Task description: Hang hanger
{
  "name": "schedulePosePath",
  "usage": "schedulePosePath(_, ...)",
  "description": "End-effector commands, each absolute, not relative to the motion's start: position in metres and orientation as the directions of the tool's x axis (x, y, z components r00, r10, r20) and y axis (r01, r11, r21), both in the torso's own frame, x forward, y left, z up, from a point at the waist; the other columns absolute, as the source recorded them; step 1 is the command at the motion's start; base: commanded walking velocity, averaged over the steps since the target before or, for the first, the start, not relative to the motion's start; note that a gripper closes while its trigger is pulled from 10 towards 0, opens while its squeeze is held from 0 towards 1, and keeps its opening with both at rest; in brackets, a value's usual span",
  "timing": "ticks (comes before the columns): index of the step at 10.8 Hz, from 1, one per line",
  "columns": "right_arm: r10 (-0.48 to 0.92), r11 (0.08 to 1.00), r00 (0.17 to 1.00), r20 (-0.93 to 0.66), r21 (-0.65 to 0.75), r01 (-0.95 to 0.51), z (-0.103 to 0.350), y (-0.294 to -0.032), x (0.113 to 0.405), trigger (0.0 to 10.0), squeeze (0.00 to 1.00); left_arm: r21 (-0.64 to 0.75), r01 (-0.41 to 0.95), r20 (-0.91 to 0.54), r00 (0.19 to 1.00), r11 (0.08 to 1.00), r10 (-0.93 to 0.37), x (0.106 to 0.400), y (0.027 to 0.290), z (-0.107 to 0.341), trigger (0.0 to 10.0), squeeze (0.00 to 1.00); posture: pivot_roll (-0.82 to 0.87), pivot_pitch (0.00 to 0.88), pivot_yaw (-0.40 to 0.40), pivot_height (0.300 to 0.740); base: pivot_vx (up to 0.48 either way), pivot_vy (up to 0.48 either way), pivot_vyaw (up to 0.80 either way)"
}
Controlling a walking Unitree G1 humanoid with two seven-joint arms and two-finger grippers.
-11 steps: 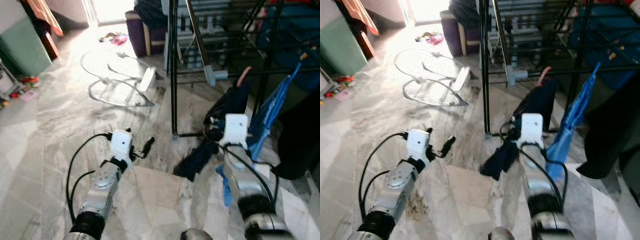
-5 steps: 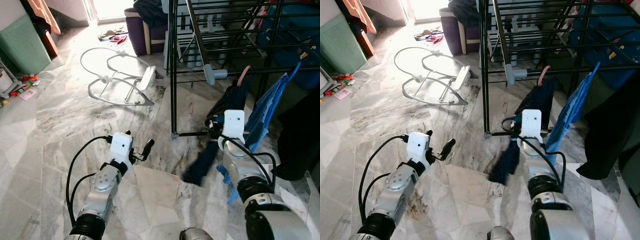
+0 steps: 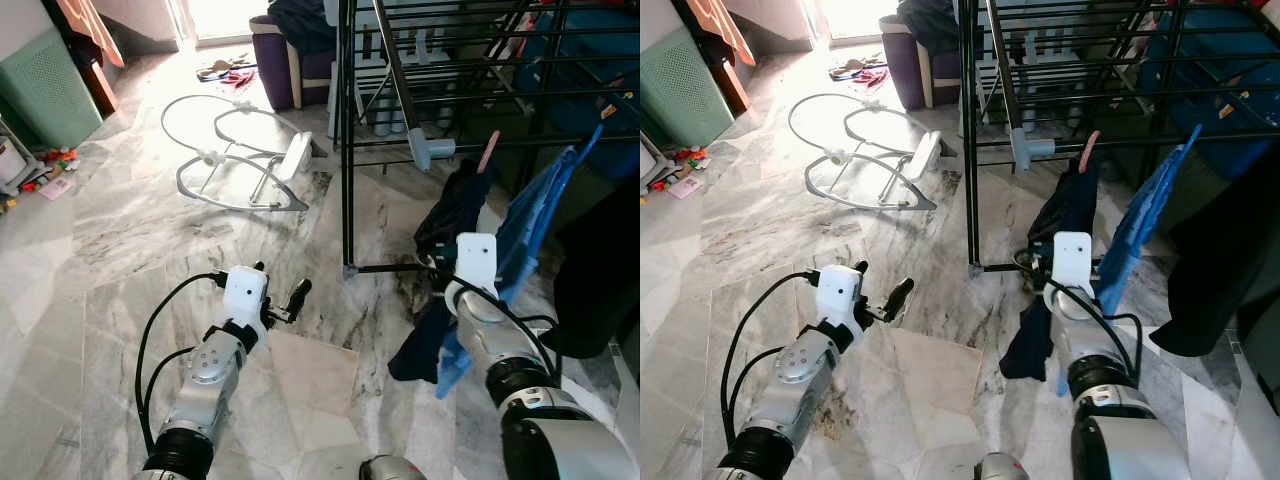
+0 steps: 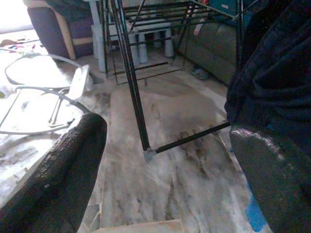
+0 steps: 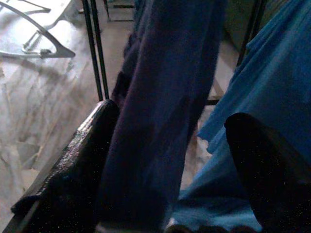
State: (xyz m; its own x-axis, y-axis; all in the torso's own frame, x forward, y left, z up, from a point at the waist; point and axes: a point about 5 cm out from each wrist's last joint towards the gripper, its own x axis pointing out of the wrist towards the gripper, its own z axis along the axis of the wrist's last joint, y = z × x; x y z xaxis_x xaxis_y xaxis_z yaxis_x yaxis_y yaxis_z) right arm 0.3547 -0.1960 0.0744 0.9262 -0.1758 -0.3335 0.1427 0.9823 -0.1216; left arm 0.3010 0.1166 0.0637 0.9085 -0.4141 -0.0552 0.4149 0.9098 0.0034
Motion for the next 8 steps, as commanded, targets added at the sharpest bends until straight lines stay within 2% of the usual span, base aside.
schedulePosePath(1, -0.165, 0.983, 0.942, -0.291, -0.123, 0.135, 0.091, -0.197, 0.365, 10.0, 0.00, 0.013, 0.431, -0.072, 0.900, 0.902, -0.429, 0.300, 0.115, 0.060, 10.0, 0.00, -0.29, 0.109, 0.040, 0.740, 0.000, 0.000, 0.00)
schedulePosePath(6, -0.176, 0.976, 0.953, -0.246, -0.167, 0.137, 0.122, -0.206, 0.383, 10.0, 0.00, 0.015, 0.436, -0.079, 0.898, 0.900, -0.434, 0.299, 0.112, 0.059, 10.0, 0.00, -0.27, 0.110, 0.037, 0.740, 0.000, 0.000, 0.00)
schedulePosePath(7, -0.166, 0.982, 0.947, -0.275, -0.134, 0.134, 0.120, -0.206, 0.383, 0.0, 0.00, 0.017, 0.438, -0.082, 0.897, 0.899, -0.435, 0.298, 0.112, 0.058, 10.0, 0.00, -0.27, 0.112, 0.038, 0.740, 0.000, 0.000, 0.00)
schedulePosePath(8, -0.162, 0.983, 0.944, -0.287, -0.134, 0.128, 0.118, -0.206, 0.382, 0.0, 0.00, 0.018, 0.439, -0.085, 0.896, 0.898, -0.436, 0.298, 0.113, 0.058, 10.0, 0.00, -0.27, 0.113, 0.039, 0.740, 0.000, 0.000, 0.00)
